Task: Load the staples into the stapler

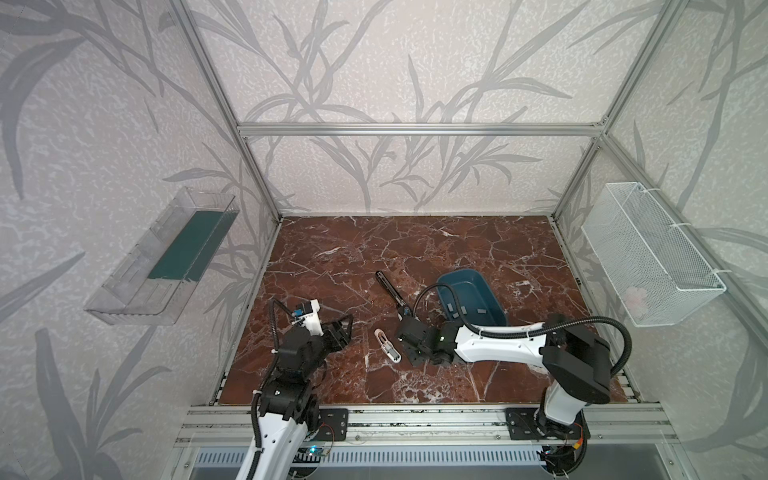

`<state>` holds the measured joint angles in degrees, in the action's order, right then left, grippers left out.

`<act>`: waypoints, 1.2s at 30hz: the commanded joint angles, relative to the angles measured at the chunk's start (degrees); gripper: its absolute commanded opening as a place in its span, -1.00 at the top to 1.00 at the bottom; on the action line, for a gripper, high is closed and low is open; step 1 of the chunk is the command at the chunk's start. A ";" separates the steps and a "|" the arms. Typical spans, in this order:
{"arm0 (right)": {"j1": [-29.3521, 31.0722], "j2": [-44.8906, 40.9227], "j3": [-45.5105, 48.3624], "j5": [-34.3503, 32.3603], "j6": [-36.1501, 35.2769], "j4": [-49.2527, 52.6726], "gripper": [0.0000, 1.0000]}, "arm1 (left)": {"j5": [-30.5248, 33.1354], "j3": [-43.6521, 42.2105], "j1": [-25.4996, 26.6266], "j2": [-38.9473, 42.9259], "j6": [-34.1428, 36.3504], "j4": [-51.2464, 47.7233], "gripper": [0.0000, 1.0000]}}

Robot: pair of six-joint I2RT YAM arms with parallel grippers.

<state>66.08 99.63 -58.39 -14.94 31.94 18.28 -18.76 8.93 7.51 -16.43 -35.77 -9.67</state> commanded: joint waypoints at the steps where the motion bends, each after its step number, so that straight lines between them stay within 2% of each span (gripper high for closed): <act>1: 0.37 -0.29 -0.90 -0.12 -0.91 0.18 0.79 | 0.82 -0.32 0.31 0.37 -0.01 1.32 -0.31; 20: 0.40 -1.52 0.03 -3.07 -0.92 0.96 0.80 | 0.98 -0.36 0.42 0.38 -0.01 1.30 -0.31; 30: 0.37 -1.51 0.33 -1.37 -1.70 -0.46 0.80 | 0.95 -0.36 0.50 0.37 -0.01 1.30 -0.31; 36: 0.40 -4.92 1.51 -1.73 -2.56 -1.77 0.80 | 1.03 -0.32 0.60 0.42 0.07 1.32 -0.31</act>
<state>66.08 97.06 -57.98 -16.21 30.15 17.39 -18.20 8.93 7.84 -16.43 -35.77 -9.39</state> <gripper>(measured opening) 0.132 0.656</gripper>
